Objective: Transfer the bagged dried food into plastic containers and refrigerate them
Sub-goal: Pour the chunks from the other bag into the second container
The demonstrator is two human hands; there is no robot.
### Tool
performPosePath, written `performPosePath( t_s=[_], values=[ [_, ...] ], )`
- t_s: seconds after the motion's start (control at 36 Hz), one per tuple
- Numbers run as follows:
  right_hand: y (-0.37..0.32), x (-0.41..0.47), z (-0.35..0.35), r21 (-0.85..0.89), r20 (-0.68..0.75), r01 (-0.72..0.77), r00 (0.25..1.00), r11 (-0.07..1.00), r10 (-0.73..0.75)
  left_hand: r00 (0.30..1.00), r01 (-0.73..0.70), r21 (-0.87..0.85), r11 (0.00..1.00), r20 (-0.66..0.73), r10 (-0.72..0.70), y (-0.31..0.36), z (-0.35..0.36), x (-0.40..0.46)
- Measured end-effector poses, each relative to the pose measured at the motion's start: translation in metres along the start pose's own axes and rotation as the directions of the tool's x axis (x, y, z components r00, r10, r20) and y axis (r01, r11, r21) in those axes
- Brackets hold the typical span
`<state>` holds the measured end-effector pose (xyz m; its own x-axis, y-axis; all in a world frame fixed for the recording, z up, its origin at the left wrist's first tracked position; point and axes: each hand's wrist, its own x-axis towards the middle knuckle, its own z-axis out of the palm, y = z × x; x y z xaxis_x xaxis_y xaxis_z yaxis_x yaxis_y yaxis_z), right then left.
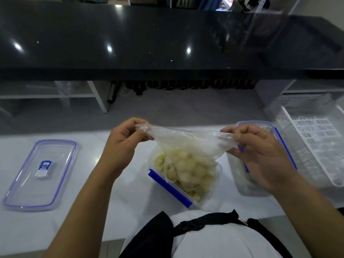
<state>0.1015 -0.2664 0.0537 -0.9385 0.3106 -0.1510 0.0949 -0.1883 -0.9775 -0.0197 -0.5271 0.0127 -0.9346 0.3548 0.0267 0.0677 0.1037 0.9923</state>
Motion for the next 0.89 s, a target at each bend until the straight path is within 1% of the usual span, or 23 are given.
performPosePath(
  t_s=[0.08,0.14,0.17,0.22,0.25,0.31,0.39,0.44,0.5,0.53,0.56,0.61,0.67,0.72,0.75,0.83,0.89],
  values=[
    [0.019,0.002,-0.004,0.138,-0.018,0.076,0.997,0.987,-0.074,1.0,-0.001,-0.012,1.0,-0.022,0.001,-0.001,0.007,0.006],
    [0.036,0.007,-0.007,0.138,-0.025,0.085,0.996,0.987,-0.082,0.999,0.036,-0.052,0.998,-0.029,-0.037,-0.006,0.012,0.014],
    [0.044,0.009,-0.009,0.093,-0.003,0.071,0.998,0.993,-0.071,0.998,0.065,-0.069,0.995,-0.015,-0.066,-0.009,0.015,0.017],
    [0.062,0.013,-0.014,-0.101,0.047,0.0,0.999,0.995,0.005,0.991,0.123,-0.079,0.989,0.054,-0.119,-0.017,0.018,0.019],
    [0.07,0.014,-0.016,-0.197,0.039,-0.052,0.997,0.979,0.061,0.987,0.141,-0.072,0.987,0.094,-0.134,-0.021,0.019,0.018],
    [0.081,0.016,-0.019,-0.273,-0.019,-0.119,0.993,0.955,0.119,0.978,0.16,-0.031,0.987,0.142,-0.155,-0.03,0.021,0.011],
    [0.085,0.019,-0.015,-0.285,-0.126,-0.112,0.989,0.952,0.078,0.97,0.174,0.014,0.985,0.171,-0.174,-0.045,0.017,0.003],
    [0.085,0.022,-0.011,-0.282,-0.214,-0.113,0.975,0.953,0.052,0.949,0.189,0.076,0.979,0.241,-0.202,-0.051,0.018,0.005],
    [0.084,0.025,-0.007,-0.239,-0.266,-0.114,0.963,0.964,0.048,0.92,0.199,0.131,0.971,0.316,-0.231,-0.05,0.025,0.009],
    [0.083,0.026,-0.005,-0.207,-0.277,-0.11,0.96,0.972,0.05,0.923,0.188,0.129,0.974,0.317,-0.22,-0.048,0.03,0.012],
    [0.08,0.026,-0.004,-0.166,-0.278,-0.102,0.959,0.981,0.053,0.94,0.158,0.108,0.981,0.287,-0.183,-0.046,0.034,0.014],
    [0.072,0.024,-0.001,-0.06,-0.263,-0.077,0.963,0.995,0.059,0.976,0.063,0.065,0.996,0.204,-0.075,-0.039,0.037,0.016],
    [0.066,0.022,-0.002,0.036,-0.273,-0.061,0.96,0.997,0.069,0.985,0.007,-0.003,1.0,0.175,-0.006,-0.031,0.036,0.018],
    [0.065,0.021,-0.006,0.067,-0.28,-0.079,0.955,0.995,0.095,0.982,0.031,-0.092,0.995,0.186,-0.013,-0.027,0.032,0.019],
    [0.068,0.02,-0.008,0.067,-0.279,-0.094,0.954,0.993,0.109,0.981,0.053,-0.097,0.994,0.193,-0.033,-0.028,0.033,0.019],
    [0.079,0.013,-0.012,0.027,-0.257,-0.158,0.953,0.987,0.16,0.981,0.097,-0.033,0.995,0.174,-0.09,-0.033,0.035,0.018],
    [0.083,0.008,-0.01,-0.047,-0.252,-0.159,0.957,0.986,0.142,0.983,0.114,-0.042,0.993,0.153,-0.106,-0.036,0.034,0.016]
  ],
)
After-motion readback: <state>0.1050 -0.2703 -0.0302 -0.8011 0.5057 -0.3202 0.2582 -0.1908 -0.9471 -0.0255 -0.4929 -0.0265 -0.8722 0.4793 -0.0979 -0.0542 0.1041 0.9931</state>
